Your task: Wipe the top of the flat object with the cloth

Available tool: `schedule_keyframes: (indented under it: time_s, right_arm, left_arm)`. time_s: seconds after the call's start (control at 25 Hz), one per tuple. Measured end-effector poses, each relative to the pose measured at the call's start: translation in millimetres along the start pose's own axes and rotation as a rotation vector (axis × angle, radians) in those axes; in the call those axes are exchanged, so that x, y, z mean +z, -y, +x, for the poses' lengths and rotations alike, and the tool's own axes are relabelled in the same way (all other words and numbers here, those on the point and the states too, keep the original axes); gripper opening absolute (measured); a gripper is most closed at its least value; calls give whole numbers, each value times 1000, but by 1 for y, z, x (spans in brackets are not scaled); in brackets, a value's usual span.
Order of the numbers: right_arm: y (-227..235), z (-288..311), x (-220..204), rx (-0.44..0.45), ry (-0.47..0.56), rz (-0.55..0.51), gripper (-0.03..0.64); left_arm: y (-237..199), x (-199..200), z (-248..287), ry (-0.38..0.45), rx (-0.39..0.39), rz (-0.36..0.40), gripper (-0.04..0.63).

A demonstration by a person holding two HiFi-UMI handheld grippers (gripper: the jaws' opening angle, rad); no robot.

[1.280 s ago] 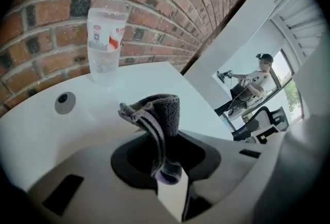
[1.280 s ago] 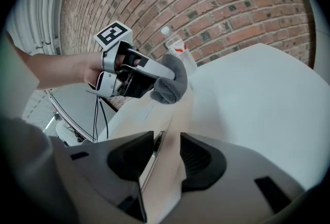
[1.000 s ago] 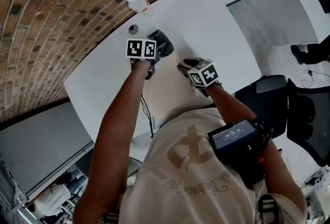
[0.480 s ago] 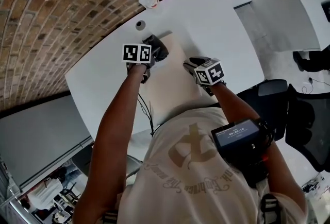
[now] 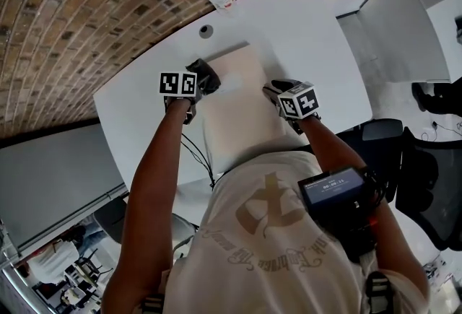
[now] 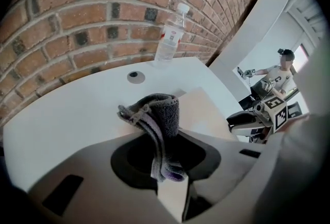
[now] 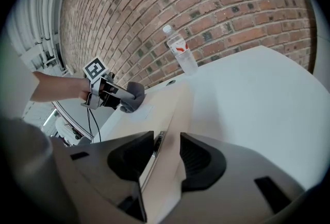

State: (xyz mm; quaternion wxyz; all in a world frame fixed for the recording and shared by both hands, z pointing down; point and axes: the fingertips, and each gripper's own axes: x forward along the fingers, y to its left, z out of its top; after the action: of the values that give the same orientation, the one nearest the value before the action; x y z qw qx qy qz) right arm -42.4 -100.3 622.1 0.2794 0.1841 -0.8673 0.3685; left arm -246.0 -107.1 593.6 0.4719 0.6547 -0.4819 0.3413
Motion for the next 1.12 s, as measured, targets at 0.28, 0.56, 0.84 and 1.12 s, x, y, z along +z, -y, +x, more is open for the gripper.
schedule_keyframes:
  time_s: [0.28,0.56,0.84,1.12]
  right_arm:
    - [1,0,-1,-5,3,-3,169]
    - [1,1,0,-9,4,2,169]
    - [0,-2,3,-7,10,45,169]
    - [-9,-8,-5,30,11,46,170]
  left_arm:
    - [-23,-25,-19,26,46,-57,104]
    - [-41,-42,-32,40,99,-107,104]
    - [-15,-33,-50,111,49,-118,103]
    - [66,-12,-27,112,-122,-35,103]
